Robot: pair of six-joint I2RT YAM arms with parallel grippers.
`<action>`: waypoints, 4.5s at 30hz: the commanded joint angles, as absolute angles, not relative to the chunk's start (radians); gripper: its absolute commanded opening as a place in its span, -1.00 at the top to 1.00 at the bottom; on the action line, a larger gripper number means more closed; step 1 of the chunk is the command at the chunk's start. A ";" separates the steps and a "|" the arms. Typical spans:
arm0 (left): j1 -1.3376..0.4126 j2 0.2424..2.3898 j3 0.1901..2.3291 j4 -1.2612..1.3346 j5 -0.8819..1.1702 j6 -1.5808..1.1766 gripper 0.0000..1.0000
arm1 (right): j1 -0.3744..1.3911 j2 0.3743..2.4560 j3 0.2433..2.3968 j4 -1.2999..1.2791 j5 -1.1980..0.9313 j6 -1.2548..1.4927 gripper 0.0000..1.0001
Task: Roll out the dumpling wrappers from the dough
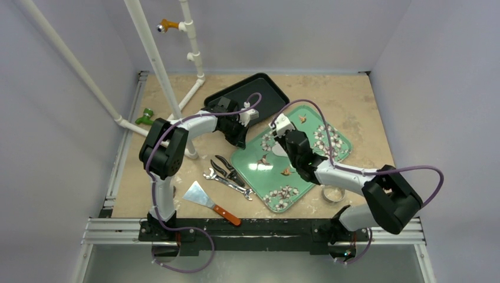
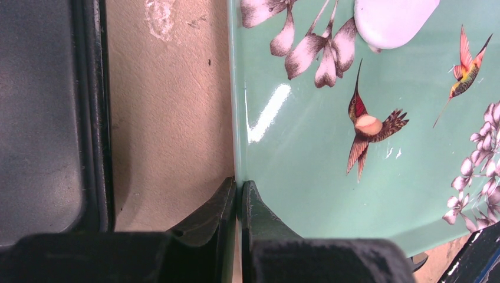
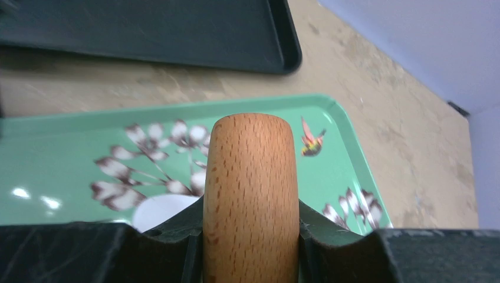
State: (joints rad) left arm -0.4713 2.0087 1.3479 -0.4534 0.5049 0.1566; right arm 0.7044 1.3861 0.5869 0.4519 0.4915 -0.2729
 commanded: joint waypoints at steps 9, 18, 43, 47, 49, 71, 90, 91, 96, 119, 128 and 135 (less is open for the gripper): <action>-0.448 2.011 1.353 -0.455 0.506 0.169 1.00 | 0.612 1.428 0.563 0.206 0.565 -0.248 1.00; -0.445 2.010 1.353 -0.454 0.509 0.168 1.00 | 0.653 1.243 0.742 0.077 0.515 -0.261 1.00; -0.443 2.013 1.355 -0.455 0.514 0.168 1.00 | 0.750 1.343 0.635 0.273 0.430 -0.154 1.00; -0.443 2.012 1.355 -0.455 0.514 0.168 1.00 | 0.749 1.403 0.687 0.143 0.516 -0.183 1.00; -0.443 2.013 1.355 -0.456 0.514 0.168 1.00 | 0.749 1.424 0.677 0.140 0.527 -0.204 1.00; -0.440 2.013 1.356 -0.455 0.517 0.165 1.00 | 0.576 1.268 0.653 0.153 0.438 -0.241 1.00; -0.440 2.013 1.356 -0.456 0.518 0.164 1.00 | 0.844 1.414 0.706 0.300 0.470 -0.289 1.00; -0.439 2.014 1.356 -0.456 0.518 0.165 1.00 | 0.840 1.428 0.689 0.308 0.483 -0.304 1.00; -0.440 2.014 1.357 -0.457 0.520 0.164 1.00 | 0.816 1.449 0.606 0.314 0.535 -0.302 1.00; -0.438 2.014 1.358 -0.456 0.519 0.164 1.00 | 0.684 1.475 0.570 0.270 0.609 -0.277 1.00; -0.438 2.014 1.358 -0.456 0.518 0.167 1.00 | 0.744 1.282 0.710 0.171 0.604 -0.287 1.00; -0.439 2.014 1.358 -0.456 0.518 0.167 1.00 | 0.803 1.293 0.663 0.328 0.441 -0.204 1.00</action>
